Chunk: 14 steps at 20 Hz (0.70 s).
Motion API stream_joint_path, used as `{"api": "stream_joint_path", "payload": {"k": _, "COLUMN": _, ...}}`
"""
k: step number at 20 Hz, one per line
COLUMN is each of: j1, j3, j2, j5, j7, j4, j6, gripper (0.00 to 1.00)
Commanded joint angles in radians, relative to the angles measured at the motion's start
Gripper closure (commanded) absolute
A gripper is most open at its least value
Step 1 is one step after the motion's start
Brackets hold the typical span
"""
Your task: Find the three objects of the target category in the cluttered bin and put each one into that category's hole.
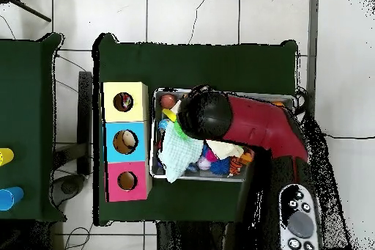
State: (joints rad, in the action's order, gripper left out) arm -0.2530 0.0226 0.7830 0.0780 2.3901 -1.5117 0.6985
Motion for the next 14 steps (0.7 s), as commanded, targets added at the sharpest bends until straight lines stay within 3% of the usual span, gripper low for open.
{"api": "stream_joint_path", "payload": {"k": 1, "j1": 0.073, "j3": -0.035, "j2": -0.040, "j5": -0.068, "j7": 0.164, "j4": 0.080, "j6": 0.172, "gripper": 1.00}}
{"api": "stream_joint_path", "payload": {"k": 5, "j1": 0.091, "j3": -0.075, "j2": -0.072, "j5": -0.131, "j7": 0.154, "j4": 0.154, "j6": 0.210, "gripper": 1.00}}
{"api": "stream_joint_path", "payload": {"k": 10, "j1": 0.165, "j3": -0.023, "j2": -0.129, "j5": -0.100, "j7": 0.176, "j4": 0.281, "j6": 0.242, "gripper": 1.00}}
{"api": "stream_joint_path", "payload": {"k": 14, "j1": 0.209, "j3": -0.006, "j2": -0.170, "j5": -0.116, "j7": 0.226, "j4": 0.330, "j6": 0.237, "gripper": 1.00}}
